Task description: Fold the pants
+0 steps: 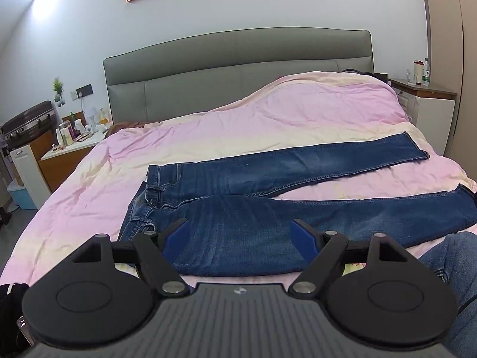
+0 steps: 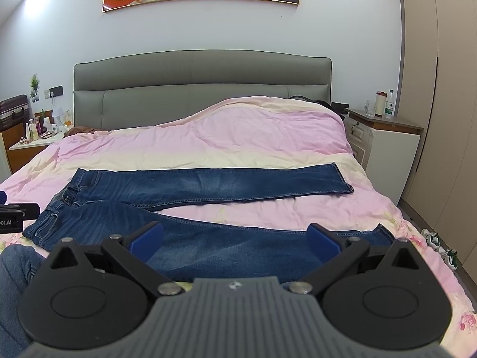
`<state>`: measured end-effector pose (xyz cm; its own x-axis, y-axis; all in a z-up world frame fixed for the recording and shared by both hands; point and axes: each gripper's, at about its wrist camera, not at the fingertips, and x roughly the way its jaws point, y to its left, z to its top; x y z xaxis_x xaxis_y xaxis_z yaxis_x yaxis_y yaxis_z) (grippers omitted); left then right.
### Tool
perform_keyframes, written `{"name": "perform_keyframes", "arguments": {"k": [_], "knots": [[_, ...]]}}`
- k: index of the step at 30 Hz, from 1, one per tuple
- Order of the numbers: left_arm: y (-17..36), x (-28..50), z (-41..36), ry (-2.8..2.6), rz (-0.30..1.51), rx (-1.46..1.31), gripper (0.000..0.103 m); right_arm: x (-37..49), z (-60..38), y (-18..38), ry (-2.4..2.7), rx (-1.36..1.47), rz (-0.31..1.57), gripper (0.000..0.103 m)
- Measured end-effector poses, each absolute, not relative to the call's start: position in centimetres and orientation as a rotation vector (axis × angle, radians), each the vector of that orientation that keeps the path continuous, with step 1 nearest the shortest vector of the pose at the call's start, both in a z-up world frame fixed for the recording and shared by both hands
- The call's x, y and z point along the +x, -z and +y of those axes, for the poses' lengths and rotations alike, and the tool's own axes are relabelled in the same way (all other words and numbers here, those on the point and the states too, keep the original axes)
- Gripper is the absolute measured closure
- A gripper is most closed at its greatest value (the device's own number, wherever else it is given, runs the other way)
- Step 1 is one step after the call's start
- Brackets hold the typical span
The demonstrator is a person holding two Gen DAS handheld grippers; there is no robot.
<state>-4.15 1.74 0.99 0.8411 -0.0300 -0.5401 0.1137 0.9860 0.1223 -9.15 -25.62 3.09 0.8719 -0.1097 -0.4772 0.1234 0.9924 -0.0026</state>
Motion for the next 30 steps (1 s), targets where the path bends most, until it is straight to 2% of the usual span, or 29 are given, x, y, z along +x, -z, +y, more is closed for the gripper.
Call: {"name": "perform_keyframes", "arguments": {"k": [21, 23, 25, 28, 30], "knots": [[-1.2, -3.9, 2.0, 0.100, 0.569, 0.137, 0.013, -9.2, -25.4, -2.7, 0.109, 0.025, 0.503, 0.005], [-1.2, -3.7, 2.4, 0.123, 0.562, 0.119, 0.016, -9.1, -25.7, -2.7, 0.108, 0.028, 0.496, 0.005], [-1.1, -2.9, 2.8, 0.126, 0.558, 0.120, 0.027, -9.0, -26.5, -2.7, 0.117, 0.026, 0.474, 0.005], [-0.8, -1.3, 4.1, 0.132, 0.569, 0.105, 0.038, -8.8, -28.0, -2.5, 0.089, 0.014, 0.411, 0.005], [-0.4, -0.3, 5.1, 0.143, 0.575, 0.086, 0.041, -8.6, -29.1, -2.1, 0.058, 0.001, 0.371, 0.005]]}}
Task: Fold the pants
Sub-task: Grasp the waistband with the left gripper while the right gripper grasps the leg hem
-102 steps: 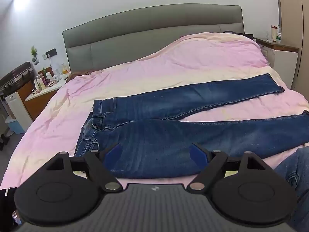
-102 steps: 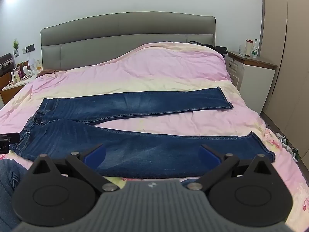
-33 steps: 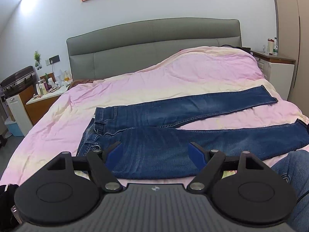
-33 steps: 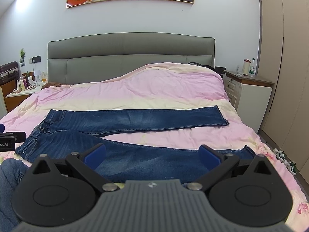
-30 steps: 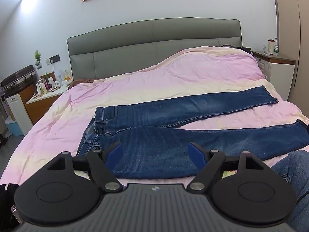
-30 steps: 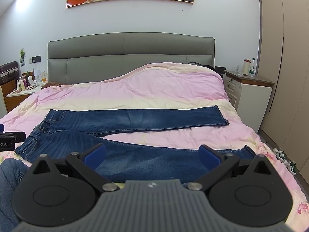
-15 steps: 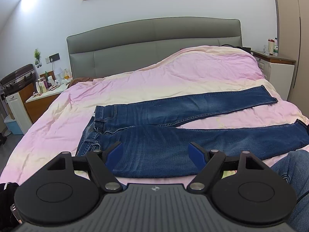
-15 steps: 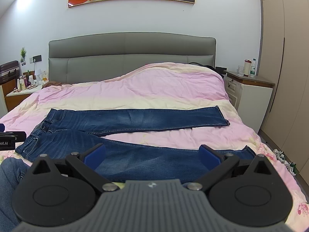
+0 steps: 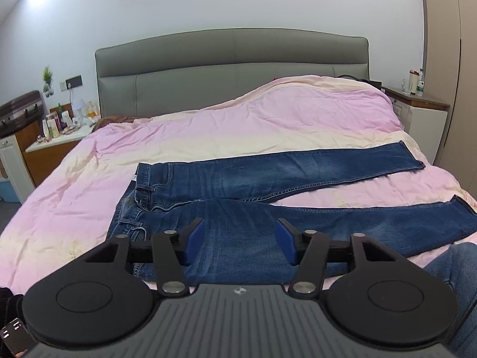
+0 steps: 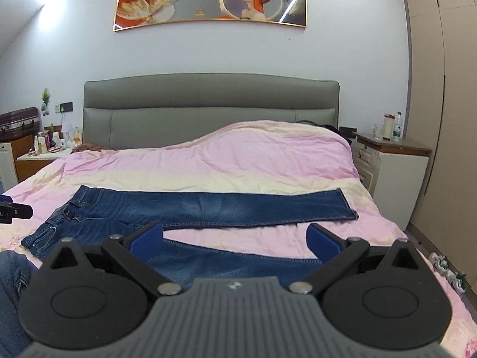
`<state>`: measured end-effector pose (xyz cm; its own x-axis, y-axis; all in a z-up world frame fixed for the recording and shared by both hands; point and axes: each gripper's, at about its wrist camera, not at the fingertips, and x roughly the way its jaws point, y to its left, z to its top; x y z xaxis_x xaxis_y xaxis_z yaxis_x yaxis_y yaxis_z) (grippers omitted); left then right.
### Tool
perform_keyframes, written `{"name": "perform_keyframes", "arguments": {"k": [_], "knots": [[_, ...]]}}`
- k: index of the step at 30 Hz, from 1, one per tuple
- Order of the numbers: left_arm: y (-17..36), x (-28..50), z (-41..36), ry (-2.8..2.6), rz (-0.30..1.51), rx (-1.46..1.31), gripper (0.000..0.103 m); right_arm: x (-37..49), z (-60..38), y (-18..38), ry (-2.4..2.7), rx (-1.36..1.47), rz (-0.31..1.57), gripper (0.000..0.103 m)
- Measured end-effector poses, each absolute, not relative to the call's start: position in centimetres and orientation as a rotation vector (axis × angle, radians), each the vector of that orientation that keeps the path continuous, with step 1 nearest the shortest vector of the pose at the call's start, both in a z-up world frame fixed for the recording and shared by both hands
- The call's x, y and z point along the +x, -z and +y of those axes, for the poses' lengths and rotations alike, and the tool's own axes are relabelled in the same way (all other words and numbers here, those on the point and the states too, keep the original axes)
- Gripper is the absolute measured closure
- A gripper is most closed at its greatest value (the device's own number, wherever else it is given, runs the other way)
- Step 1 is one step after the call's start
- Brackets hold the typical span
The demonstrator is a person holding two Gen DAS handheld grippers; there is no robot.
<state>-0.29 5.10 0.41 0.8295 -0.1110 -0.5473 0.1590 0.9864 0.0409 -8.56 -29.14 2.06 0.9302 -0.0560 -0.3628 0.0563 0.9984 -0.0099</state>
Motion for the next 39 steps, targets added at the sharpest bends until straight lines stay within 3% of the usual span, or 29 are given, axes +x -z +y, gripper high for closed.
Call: {"name": "perform_keyframes", "arguments": {"k": [5, 11, 15, 16, 19, 29, 34, 39], "knots": [[1.0, 2.8, 7.5, 0.123, 0.599, 0.121, 0.052, -5.4, -31.2, -0.5, 0.051, -0.110, 0.424, 0.005], [3.1, 6.2, 9.5, 0.212, 0.610, 0.328, 0.052, -1.3, -34.7, 1.9, 0.066, -0.186, 0.487, 0.023], [4.9, 9.9, 11.2, 0.290, 0.753, 0.420, 0.066, 1.1, -37.2, 3.9, 0.059, -0.293, 0.532, 0.029], [5.5, 11.0, 11.9, 0.301, 0.803, 0.433, 0.070, 1.7, -37.9, 4.5, 0.046, -0.321, 0.554, 0.035], [7.4, 13.1, 13.7, 0.330, 0.887, 0.498, 0.074, 3.3, -40.2, 6.2, -0.025, -0.360, 0.626, 0.037], [15.4, 16.4, 17.6, 0.395, 1.087, 0.772, 0.073, 7.3, -46.9, 12.2, -0.018, -0.386, 0.893, 0.043], [17.7, 18.4, 18.4, 0.420, 1.180, 0.745, 0.049, 8.6, -48.8, 14.2, -0.008, -0.406, 0.976, 0.042], [18.3, 18.5, 18.3, 0.468, 1.211, 0.807, 0.044, 8.3, -50.8, 14.9, 0.051, -0.405, 1.008, 0.036]]}}
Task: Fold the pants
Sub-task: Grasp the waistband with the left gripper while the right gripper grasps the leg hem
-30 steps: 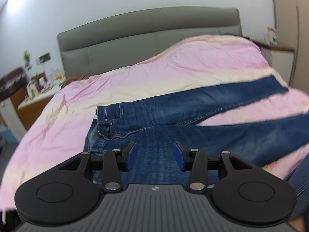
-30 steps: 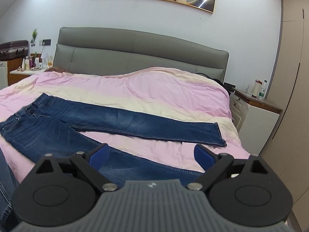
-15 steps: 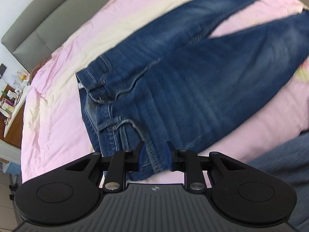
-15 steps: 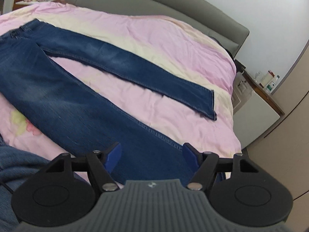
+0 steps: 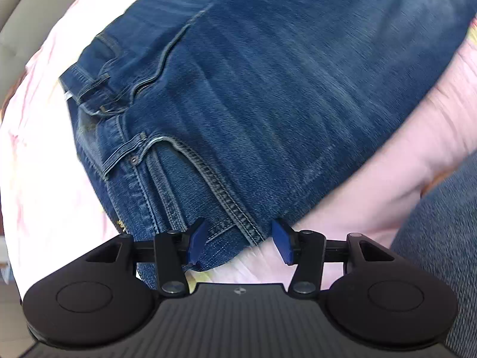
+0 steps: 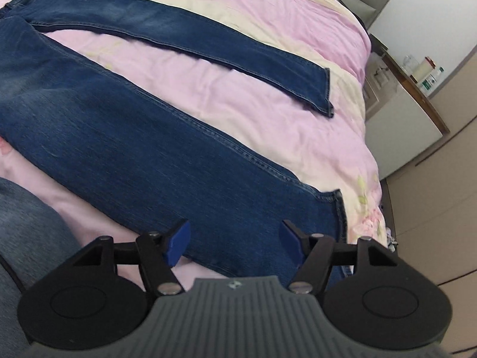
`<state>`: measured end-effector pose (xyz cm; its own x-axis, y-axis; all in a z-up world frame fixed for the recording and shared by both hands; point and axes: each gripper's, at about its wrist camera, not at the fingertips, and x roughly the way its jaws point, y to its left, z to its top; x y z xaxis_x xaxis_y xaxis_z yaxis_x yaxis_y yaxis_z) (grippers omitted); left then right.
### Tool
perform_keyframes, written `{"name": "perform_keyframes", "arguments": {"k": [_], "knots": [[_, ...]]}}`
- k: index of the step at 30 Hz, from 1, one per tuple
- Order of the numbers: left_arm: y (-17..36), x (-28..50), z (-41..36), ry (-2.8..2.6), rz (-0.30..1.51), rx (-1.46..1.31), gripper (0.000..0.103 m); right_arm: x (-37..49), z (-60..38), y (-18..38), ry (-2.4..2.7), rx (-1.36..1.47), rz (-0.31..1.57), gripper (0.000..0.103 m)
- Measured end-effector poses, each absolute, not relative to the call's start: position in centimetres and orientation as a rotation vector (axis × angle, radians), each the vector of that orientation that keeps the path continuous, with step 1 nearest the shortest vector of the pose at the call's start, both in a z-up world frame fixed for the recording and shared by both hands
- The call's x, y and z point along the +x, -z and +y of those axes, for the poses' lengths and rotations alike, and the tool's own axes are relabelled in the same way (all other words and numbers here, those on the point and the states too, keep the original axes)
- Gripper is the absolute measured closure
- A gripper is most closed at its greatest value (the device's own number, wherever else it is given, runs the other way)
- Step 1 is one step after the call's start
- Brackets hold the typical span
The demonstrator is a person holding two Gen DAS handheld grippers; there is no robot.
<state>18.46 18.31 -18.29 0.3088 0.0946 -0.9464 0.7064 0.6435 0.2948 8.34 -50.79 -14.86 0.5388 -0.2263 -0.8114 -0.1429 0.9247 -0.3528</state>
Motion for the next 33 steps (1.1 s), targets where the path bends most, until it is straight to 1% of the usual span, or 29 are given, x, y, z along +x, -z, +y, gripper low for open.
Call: {"name": "perform_keyframes", "arguments": {"k": [1, 2, 3, 6, 11, 16, 19, 23, 26, 27, 28, 29, 33], "knots": [[18.5, 18.7, 18.3, 0.484, 1.225, 0.812, 0.042, 8.2, -51.1, 15.0, 0.061, -0.403, 1.013, 0.036], [18.5, 18.6, 18.3, 0.506, 1.246, 0.812, 0.039, 8.0, -51.4, 15.0, 0.064, -0.397, 1.019, 0.036], [18.5, 18.6, 18.3, 0.537, 1.278, 0.805, 0.031, 7.6, -51.6, 15.0, 0.063, -0.390, 1.024, 0.036], [19.2, 18.4, 17.6, 0.515, 1.281, 0.842, 0.032, 6.7, -52.0, 15.2, 0.051, -0.400, 1.035, 0.036], [21.0, 18.2, 16.1, 0.407, 1.241, 0.923, 0.032, 5.1, -52.5, 16.2, 0.042, -0.503, 1.069, 0.037], [20.8, 18.1, 15.5, 0.303, 1.205, 0.847, 0.062, 3.3, -53.1, 17.4, 0.021, -0.645, 1.082, 0.038], [20.4, 17.2, 15.0, 0.245, 1.152, 0.831, 0.070, 2.9, -53.0, 18.9, -0.001, -0.751, 1.079, 0.038], [19.2, 16.3, 14.5, 0.179, 1.069, 0.812, 0.074, 3.2, -52.9, 20.7, -0.023, -0.871, 1.029, 0.039], [17.5, 15.1, 13.9, 0.126, 1.009, 0.742, 0.075, 3.8, -52.7, 22.0, -0.032, -0.934, 1.018, 0.059], [17.0, 15.1, 14.0, 0.118, 0.995, 0.722, 0.075, 3.9, -52.5, 22.3, -0.038, -0.954, 1.016, 0.077], [16.5, 14.8, 14.1, 0.109, 0.979, 0.701, 0.075, 3.9, -52.3, 22.4, -0.046, -0.964, 1.016, 0.086], [15.8, 14.1, 14.0, 0.101, 0.964, 0.681, 0.075, 3.9, -52.1, 22.3, -0.033, -0.958, 1.010, 0.086], [13.9, 13.9, 14.3, 0.073, 0.918, 0.614, 0.075, 4.1, -52.9, 19.6, 0.054, -0.838, 0.933, 0.096]]}}
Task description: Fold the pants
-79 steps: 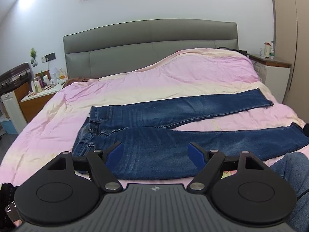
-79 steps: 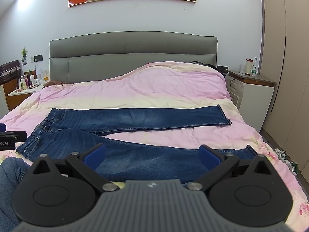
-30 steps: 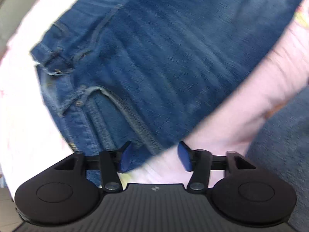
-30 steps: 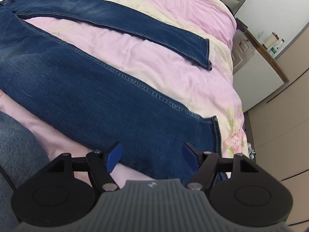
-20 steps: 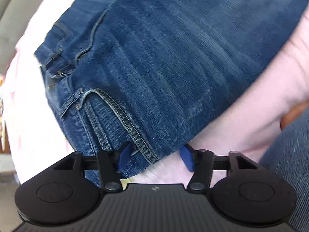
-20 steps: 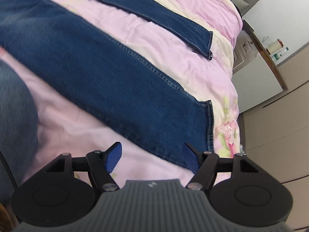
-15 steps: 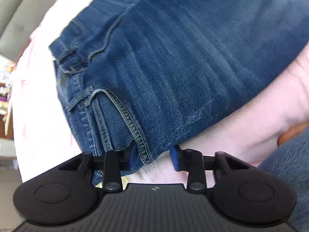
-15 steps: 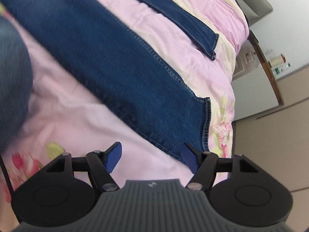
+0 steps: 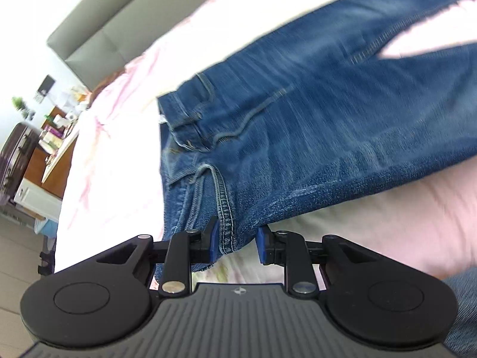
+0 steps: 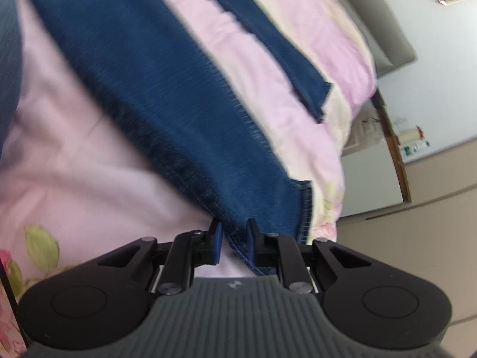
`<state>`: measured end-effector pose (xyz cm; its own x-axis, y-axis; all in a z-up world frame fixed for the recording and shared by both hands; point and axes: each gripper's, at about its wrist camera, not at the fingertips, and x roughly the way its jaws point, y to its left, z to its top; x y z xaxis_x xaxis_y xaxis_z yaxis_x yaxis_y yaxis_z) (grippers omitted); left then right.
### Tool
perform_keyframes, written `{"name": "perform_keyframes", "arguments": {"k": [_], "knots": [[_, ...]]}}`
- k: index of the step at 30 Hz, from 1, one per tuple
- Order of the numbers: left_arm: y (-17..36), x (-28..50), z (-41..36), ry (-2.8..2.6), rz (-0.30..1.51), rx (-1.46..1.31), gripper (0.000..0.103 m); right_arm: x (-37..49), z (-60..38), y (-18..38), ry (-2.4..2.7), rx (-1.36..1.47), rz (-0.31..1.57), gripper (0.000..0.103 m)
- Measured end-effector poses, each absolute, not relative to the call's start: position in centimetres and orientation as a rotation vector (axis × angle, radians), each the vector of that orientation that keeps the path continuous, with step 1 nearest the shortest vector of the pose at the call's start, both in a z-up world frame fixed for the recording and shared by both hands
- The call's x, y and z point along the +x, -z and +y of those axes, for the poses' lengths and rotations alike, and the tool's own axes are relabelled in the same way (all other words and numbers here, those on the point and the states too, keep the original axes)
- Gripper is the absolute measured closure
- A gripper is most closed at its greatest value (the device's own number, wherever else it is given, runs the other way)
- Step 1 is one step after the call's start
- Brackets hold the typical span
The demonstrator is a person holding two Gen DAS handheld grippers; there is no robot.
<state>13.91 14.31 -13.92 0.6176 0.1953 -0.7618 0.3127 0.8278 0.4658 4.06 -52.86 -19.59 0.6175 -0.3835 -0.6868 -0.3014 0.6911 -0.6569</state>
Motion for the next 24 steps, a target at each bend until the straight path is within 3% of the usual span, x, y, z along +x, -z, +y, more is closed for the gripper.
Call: {"name": "perform_keyframes", "arguments": {"k": [11, 18, 24], "knots": [[7.8, 17.5, 15.2, 0.027, 0.788, 0.497, 0.077, 10.6, -53.5, 8.6, 0.252, -0.691, 0.714, 0.103], [5.3, 24.4, 14.3, 0.019, 0.748, 0.476, 0.078, 20.3, -53.5, 6.7, 0.317, -0.720, 0.757, 0.103], [6.3, 31.3, 12.5, -0.032, 0.714, 0.476, 0.079, 29.4, -54.4, 7.2, 0.355, -0.711, 0.780, 0.103]]}}
